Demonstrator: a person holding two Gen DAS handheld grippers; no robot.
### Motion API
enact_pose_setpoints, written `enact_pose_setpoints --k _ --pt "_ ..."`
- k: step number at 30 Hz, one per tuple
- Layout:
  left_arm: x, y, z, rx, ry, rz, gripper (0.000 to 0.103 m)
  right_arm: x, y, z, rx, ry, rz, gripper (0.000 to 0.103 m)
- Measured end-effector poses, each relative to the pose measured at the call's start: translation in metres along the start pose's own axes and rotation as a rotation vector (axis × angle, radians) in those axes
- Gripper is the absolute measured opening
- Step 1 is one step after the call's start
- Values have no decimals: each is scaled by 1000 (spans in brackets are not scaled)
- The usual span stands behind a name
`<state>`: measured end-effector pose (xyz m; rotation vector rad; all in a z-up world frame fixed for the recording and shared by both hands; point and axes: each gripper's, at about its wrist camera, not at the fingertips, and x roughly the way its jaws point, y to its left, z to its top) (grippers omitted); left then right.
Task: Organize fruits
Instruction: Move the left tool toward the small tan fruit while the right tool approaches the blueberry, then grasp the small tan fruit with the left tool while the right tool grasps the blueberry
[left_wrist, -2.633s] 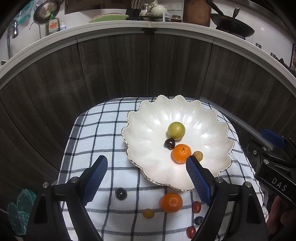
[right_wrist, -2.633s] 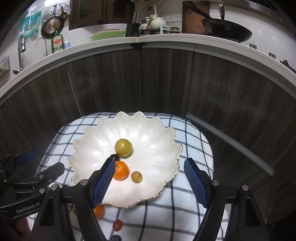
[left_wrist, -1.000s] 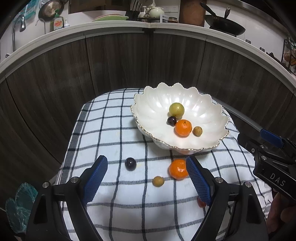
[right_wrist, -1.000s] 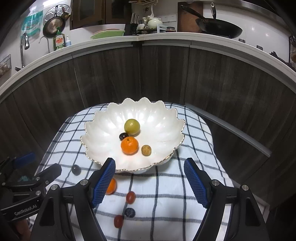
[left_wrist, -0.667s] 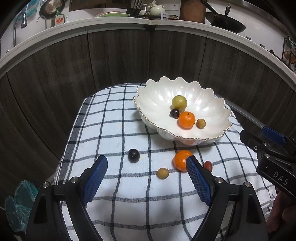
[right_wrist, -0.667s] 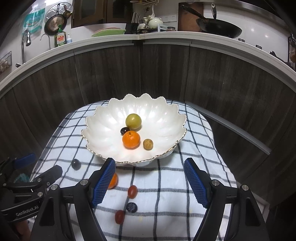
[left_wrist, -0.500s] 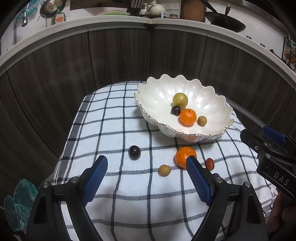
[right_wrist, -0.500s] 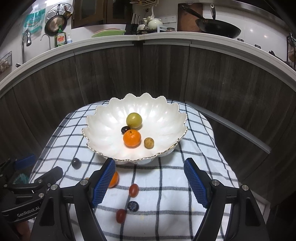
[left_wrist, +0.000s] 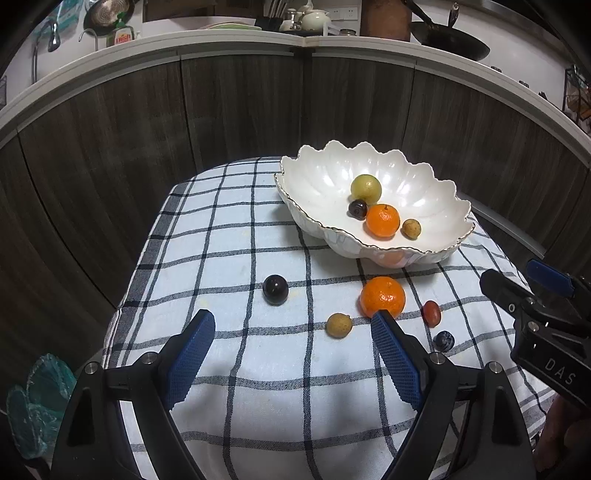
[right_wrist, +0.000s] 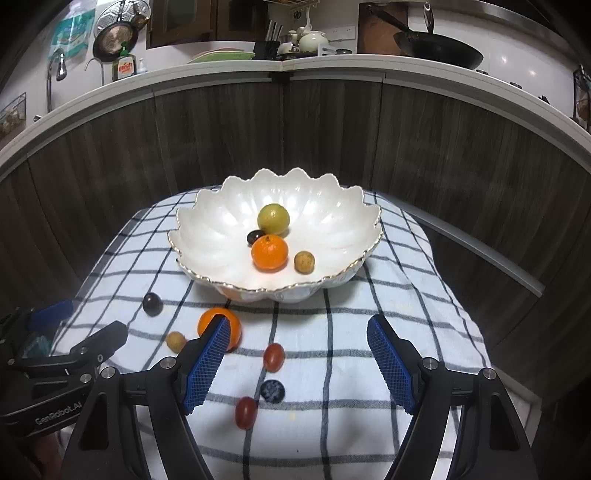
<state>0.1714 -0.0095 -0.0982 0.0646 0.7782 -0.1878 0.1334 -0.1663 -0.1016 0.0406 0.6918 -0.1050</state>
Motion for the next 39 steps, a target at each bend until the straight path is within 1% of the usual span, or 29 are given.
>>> enact_pose_setpoints --k 5,13,17,20,22,24,25,27,29,30,35,37,39 --pt "4 -2 -6 10 -5 -8 86 3 1 -7 -5 13 6 77" --pt "15 -15 -14 60 0 -20 79 7 -1 -20 -20 40 11 77" --pt "22 -19 -14 84 0 -21 77 13 0 -26 -32 57 15 77" --pt "30 -21 -14 96 13 -28 73 20 0 -28 -32 71 31 76" --pt "36 -22 -13 101 21 -32 71 24 1 -30 -28 82 43 72" --pt "41 -24 -14 110 27 -33 70 30 2 -32 -25 102 59 65" --pt "44 -24 -14 115 30 -33 69 34 3 -33 -23 116 69 63" --pt "49 -26 -14 124 36 -37 65 40 3 -35 -20 137 83 55" --pt "53 -27 -13 131 41 -41 62 46 3 -36 -13 156 95 53" --pt "55 -28 -13 134 42 -42 61 48 3 -37 -7 162 99 48" --pt "63 -34 -14 155 51 -52 56 56 2 -42 9 193 117 38" --pt "67 -35 -15 159 61 -60 51 58 2 -43 12 202 123 38" --pt "69 -35 -16 158 70 -62 49 60 2 -44 16 203 124 38"
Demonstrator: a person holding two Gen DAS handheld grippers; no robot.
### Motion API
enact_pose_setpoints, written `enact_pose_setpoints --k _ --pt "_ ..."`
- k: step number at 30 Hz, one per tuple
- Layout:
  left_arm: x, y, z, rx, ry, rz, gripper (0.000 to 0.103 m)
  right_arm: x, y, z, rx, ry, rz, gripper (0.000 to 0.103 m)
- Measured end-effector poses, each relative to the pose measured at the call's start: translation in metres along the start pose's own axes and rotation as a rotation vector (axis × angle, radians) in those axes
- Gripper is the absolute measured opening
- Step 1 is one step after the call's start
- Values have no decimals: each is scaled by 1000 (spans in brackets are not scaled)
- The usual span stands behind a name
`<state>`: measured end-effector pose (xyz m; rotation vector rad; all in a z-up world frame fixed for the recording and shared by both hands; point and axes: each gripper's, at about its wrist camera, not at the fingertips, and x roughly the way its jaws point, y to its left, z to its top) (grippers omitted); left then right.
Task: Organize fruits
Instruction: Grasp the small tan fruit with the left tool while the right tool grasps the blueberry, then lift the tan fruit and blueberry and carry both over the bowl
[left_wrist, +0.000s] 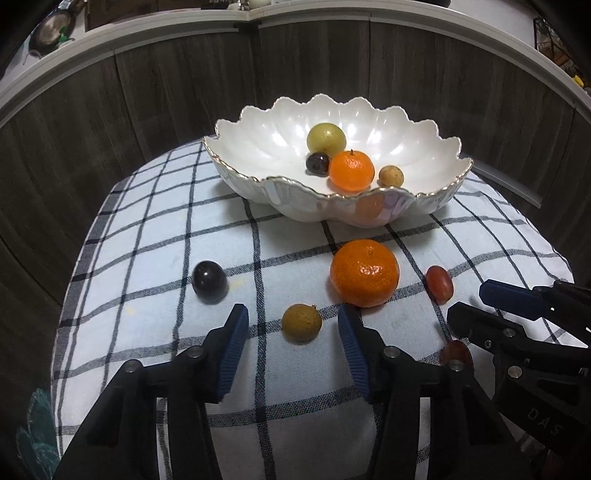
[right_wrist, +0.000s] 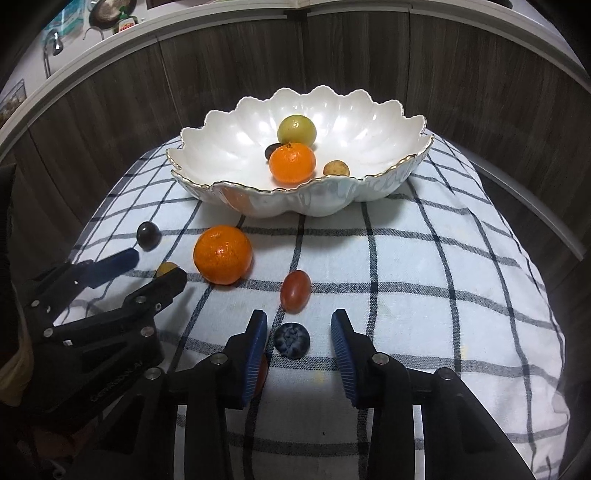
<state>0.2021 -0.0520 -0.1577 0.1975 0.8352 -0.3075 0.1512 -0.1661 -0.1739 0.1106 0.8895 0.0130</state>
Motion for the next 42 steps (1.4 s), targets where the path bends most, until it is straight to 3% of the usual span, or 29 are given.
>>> enact_pose_setpoints --k 15,25,42 --pt "11 -1 -1 -16 43 -39 24 11 -2 -3 19 36 26 22" --pt "5 -1 0 -22 20 -39 23 8 -3 0 33 29 29 22" --pt "-32 3 10 -46 -26 -29 23 -25 0 13 6 -58 16 22"
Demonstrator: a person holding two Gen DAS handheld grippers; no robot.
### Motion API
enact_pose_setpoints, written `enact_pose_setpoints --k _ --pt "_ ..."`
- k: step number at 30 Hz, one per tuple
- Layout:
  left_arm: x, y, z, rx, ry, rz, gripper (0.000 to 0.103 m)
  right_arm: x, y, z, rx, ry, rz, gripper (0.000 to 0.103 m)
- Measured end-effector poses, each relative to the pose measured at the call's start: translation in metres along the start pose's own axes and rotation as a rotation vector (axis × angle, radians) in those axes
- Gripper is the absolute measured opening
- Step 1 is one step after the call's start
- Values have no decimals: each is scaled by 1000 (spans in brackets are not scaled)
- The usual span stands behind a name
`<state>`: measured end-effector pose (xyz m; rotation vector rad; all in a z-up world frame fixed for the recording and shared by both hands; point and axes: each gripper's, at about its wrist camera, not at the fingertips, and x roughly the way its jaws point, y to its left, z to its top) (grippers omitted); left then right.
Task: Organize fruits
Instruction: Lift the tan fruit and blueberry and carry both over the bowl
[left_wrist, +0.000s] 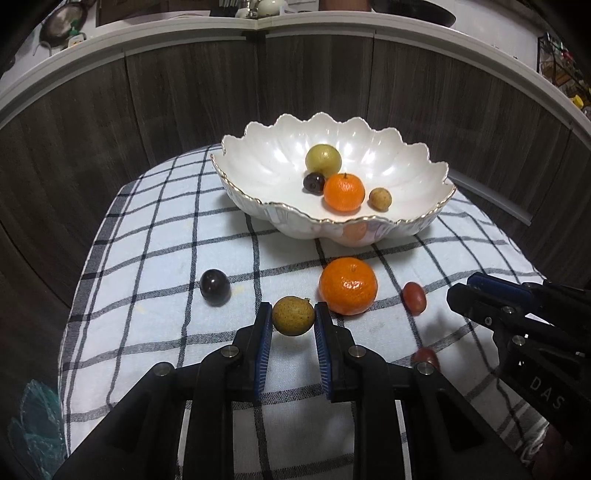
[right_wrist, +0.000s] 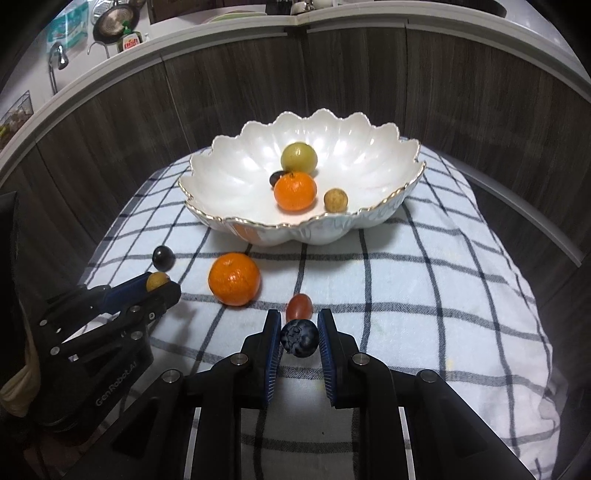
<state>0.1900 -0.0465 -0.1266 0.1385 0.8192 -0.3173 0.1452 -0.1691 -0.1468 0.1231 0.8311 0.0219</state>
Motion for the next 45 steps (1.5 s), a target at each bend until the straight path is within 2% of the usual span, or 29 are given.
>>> enact_pose_setpoints --k 19,35,45 --pt "-23 1 43 -32 -33 -10 23 -26 1 38 -40 -92 -15 22" --pt "0 -3 88 -52 -9 -23 23 -18 -23 87 -55 -130 -48 22" --pt "24 -5 107 -39 7 -16 23 4 -39 111 -40 -109 -54 22"
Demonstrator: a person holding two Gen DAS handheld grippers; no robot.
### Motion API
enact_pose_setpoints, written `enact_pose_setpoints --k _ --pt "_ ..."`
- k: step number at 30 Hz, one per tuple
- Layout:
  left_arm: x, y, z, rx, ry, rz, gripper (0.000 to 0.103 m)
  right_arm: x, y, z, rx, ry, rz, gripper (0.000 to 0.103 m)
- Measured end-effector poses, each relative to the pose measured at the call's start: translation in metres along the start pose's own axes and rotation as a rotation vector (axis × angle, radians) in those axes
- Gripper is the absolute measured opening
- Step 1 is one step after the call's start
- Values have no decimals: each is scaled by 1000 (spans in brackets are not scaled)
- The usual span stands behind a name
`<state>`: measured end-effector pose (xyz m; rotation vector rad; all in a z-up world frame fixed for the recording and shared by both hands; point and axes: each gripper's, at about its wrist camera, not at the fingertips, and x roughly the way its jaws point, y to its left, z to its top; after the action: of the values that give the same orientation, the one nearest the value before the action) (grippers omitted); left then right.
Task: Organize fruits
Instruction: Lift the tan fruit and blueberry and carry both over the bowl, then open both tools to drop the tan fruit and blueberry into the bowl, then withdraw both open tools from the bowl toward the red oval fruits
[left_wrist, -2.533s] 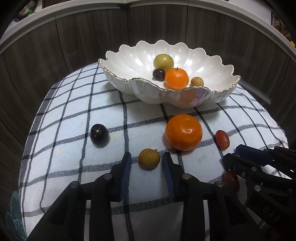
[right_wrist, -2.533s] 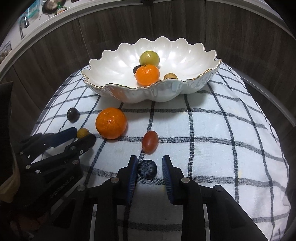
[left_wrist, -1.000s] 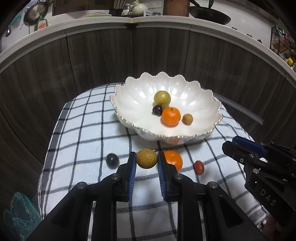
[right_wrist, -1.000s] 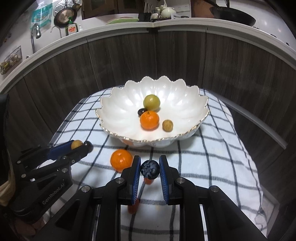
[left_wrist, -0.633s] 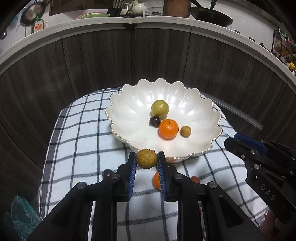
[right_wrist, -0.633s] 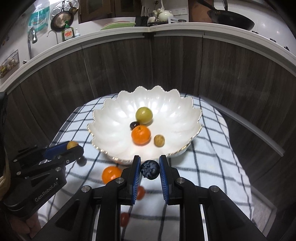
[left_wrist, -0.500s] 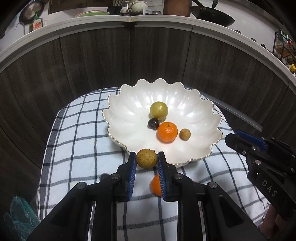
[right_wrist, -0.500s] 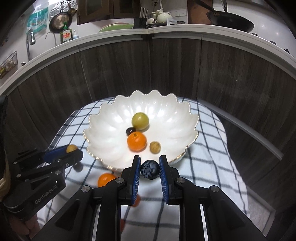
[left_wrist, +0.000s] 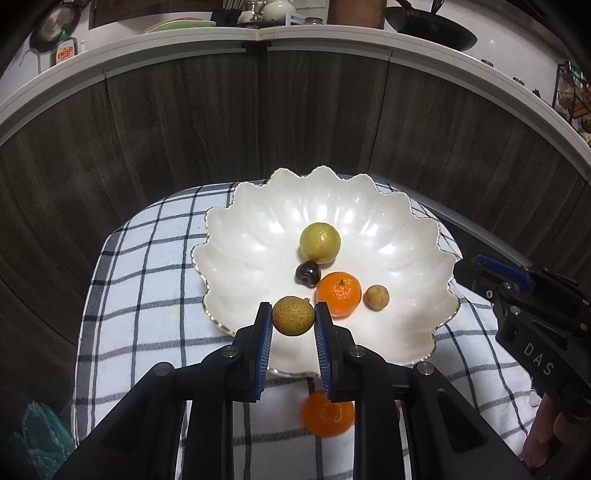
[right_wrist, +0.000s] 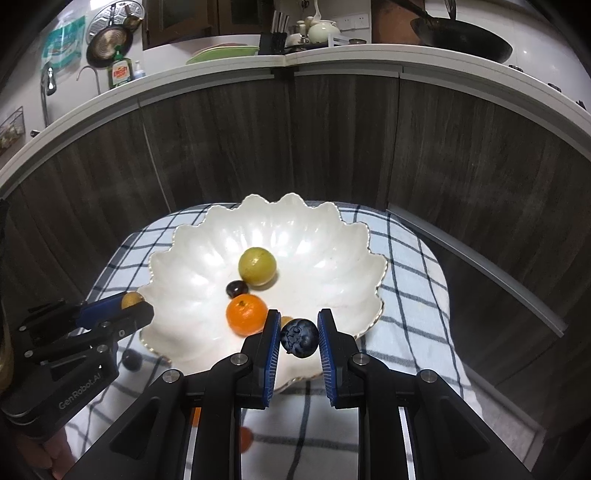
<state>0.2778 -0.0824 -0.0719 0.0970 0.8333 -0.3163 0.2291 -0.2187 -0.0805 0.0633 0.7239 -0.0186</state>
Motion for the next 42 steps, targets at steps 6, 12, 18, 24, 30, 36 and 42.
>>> enact_pose_setpoints --k 6,12,18,24,30,36,42 --pt "16 2 4 -2 27 -1 23 15 -7 8 6 13 -10 22" --pt "27 3 7 -11 55 -4 23 29 -10 14 7 29 -15 22" --pt "28 3 11 -18 58 -2 35 38 -14 20 22 41 -26 23" --pt "22 3 14 -21 41 29 54 35 -19 24 39 18 -52 53" --pt "11 5 14 -25 17 53 74 24 -21 26 51 -9 -61 65" --pt "-3 6 12 -40 0 59 78 13 -17 24 48 -24 -52 66" --pt "-13 5 10 -37 -9 62 78 0 -15 22 44 -42 -49 66"
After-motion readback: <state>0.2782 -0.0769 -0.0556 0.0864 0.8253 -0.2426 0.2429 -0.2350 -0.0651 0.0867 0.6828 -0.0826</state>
